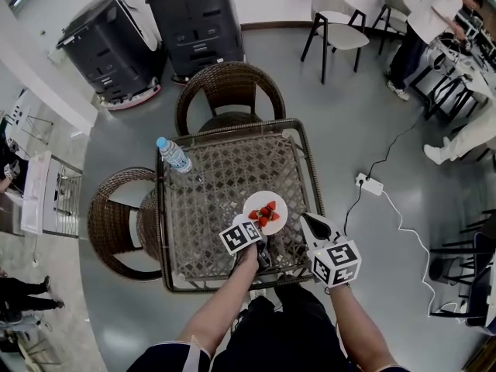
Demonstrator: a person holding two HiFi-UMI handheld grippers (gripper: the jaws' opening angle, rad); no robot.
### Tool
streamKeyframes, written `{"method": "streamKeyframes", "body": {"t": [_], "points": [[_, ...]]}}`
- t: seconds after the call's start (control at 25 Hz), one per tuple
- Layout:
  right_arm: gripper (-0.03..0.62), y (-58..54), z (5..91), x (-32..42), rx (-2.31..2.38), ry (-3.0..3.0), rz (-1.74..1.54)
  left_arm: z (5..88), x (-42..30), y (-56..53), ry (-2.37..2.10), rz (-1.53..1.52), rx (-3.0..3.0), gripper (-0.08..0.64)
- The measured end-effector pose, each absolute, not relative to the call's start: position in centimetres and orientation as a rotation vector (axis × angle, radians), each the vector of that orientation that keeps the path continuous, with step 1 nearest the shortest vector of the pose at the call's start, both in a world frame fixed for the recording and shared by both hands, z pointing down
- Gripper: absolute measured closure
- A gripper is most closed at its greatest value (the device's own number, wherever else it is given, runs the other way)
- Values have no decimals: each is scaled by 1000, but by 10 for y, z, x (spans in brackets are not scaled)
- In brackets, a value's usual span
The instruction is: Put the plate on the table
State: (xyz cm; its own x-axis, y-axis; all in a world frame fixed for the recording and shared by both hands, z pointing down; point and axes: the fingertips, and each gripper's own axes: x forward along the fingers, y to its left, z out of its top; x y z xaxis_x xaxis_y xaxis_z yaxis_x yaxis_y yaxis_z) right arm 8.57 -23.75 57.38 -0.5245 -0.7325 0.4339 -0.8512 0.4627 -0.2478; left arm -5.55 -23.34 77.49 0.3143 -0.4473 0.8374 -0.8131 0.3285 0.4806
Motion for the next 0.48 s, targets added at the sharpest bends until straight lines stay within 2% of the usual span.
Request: {"method": "streamKeyframes", "body": {"t": [0.48], "points": [[588, -235, 575, 92, 1370, -2453, 647, 777, -55, -230, -1302, 349, 1274, 449]]}}
